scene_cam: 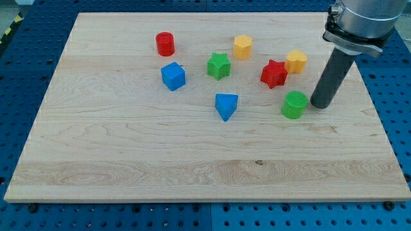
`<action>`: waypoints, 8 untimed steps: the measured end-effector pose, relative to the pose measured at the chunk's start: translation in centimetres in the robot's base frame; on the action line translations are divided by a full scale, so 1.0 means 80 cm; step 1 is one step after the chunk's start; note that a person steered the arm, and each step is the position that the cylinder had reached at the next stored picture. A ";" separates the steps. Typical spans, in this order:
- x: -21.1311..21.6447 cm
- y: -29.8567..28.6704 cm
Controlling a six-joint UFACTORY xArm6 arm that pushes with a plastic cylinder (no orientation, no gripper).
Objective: Nudge the yellow hexagon right a bit
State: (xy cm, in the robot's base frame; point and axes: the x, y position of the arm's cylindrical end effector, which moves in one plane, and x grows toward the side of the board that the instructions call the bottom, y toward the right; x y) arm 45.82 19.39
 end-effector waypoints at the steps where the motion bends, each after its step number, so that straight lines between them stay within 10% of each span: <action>1: 0.000 -0.022; 6: -0.175 0.039; 8: -0.276 -0.120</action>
State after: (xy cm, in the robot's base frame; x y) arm 23.77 9.81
